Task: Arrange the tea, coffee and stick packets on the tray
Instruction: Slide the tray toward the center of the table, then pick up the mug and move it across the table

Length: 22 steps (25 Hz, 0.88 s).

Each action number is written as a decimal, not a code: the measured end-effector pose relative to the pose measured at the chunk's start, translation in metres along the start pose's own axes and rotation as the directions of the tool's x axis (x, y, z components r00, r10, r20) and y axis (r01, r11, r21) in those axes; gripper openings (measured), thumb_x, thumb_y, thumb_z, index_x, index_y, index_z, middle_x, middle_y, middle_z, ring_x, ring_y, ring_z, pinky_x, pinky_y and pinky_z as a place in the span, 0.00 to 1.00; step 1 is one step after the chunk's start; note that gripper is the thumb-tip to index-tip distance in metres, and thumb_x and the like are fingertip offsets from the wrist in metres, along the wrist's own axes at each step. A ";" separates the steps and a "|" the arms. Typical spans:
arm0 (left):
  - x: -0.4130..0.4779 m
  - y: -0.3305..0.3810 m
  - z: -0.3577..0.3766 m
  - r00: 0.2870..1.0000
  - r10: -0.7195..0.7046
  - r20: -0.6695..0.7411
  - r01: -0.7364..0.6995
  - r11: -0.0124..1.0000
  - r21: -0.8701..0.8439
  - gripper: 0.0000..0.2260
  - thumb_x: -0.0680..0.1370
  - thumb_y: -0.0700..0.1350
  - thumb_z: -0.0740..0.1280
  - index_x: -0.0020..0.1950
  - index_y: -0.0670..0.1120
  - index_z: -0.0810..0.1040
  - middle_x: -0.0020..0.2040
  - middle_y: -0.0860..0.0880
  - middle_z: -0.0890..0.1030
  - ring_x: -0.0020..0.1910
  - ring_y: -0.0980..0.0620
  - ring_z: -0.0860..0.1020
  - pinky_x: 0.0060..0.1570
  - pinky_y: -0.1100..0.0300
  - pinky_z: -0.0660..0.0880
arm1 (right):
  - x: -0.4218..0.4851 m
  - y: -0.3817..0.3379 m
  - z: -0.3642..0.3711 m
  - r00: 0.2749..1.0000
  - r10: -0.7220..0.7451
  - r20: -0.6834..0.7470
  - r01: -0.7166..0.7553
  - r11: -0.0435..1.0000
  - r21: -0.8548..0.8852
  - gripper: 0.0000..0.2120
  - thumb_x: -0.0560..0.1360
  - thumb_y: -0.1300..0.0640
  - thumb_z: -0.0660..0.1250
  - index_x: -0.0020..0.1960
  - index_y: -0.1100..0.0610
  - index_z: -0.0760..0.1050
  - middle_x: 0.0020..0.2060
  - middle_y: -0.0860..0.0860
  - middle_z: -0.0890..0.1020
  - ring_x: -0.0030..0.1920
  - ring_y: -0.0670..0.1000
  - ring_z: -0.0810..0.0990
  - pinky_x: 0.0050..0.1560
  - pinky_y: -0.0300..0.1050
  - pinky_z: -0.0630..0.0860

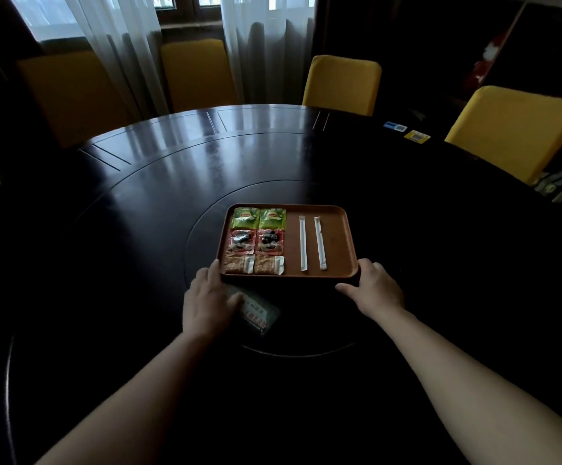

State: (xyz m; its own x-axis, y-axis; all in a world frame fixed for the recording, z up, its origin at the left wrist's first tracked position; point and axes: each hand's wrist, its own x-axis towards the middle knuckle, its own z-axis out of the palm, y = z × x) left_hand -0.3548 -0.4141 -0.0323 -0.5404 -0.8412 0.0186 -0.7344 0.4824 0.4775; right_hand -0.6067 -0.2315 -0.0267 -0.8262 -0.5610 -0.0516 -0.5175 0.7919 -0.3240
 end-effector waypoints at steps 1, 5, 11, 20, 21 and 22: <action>-0.019 0.002 0.000 1.000 0.001 -0.009 -0.001 1.000 -0.023 0.36 0.72 0.53 0.73 0.75 0.47 0.62 0.64 0.43 0.72 0.61 0.42 0.74 0.60 0.47 0.73 | -0.014 0.002 -0.002 1.000 -0.015 -0.006 0.015 0.999 0.030 0.24 0.68 0.40 0.73 0.56 0.52 0.71 0.48 0.52 0.77 0.45 0.55 0.80 0.40 0.45 0.73; -0.104 0.005 0.001 0.992 0.123 -0.008 -0.122 0.989 0.080 0.31 0.74 0.55 0.71 0.74 0.46 0.68 0.68 0.42 0.73 0.65 0.42 0.73 0.64 0.46 0.71 | -0.087 0.011 -0.016 1.000 -0.021 -0.002 0.021 0.980 0.200 0.20 0.72 0.45 0.71 0.60 0.52 0.74 0.43 0.47 0.75 0.43 0.50 0.77 0.42 0.43 0.73; -0.233 0.026 0.016 0.946 0.268 0.184 -0.304 0.930 0.206 0.26 0.77 0.60 0.64 0.74 0.54 0.68 0.73 0.46 0.70 0.75 0.45 0.64 0.74 0.41 0.59 | -0.243 0.046 -0.046 0.998 -0.051 0.029 0.038 0.938 0.344 0.07 0.74 0.51 0.70 0.38 0.50 0.76 0.36 0.44 0.79 0.38 0.44 0.78 0.38 0.40 0.75; -0.263 0.045 0.046 0.914 0.320 0.250 -0.379 0.894 0.242 0.28 0.78 0.67 0.48 0.78 0.63 0.55 0.81 0.43 0.56 0.80 0.42 0.46 0.74 0.33 0.43 | -0.418 0.145 -0.103 0.989 0.137 0.051 -0.147 0.929 0.340 0.06 0.76 0.56 0.68 0.42 0.57 0.78 0.37 0.49 0.80 0.40 0.49 0.79 0.43 0.51 0.78; -0.263 0.043 0.047 0.913 0.324 0.249 -0.383 0.889 0.249 0.29 0.78 0.68 0.47 0.78 0.63 0.54 0.80 0.43 0.56 0.80 0.42 0.46 0.74 0.33 0.43 | -0.437 0.157 -0.107 0.983 0.177 0.052 -0.184 0.926 0.329 0.05 0.77 0.56 0.68 0.43 0.56 0.79 0.38 0.48 0.80 0.41 0.48 0.79 0.44 0.50 0.78; -0.261 0.042 0.047 0.912 0.325 0.250 -0.386 0.886 0.256 0.28 0.78 0.68 0.47 0.78 0.62 0.54 0.80 0.43 0.56 0.80 0.41 0.46 0.73 0.33 0.43 | -0.455 0.167 -0.111 0.973 0.220 0.071 -0.231 0.915 0.332 0.05 0.77 0.56 0.67 0.44 0.55 0.79 0.39 0.48 0.81 0.42 0.48 0.80 0.46 0.49 0.77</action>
State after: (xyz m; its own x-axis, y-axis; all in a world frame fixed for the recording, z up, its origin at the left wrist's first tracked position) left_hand -0.2635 -0.1626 -0.0586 -0.8343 -0.5492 -0.0477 -0.5473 0.8149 0.1907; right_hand -0.3420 0.1827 0.0478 -0.9018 -0.3889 -0.1883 -0.2089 0.7738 -0.5980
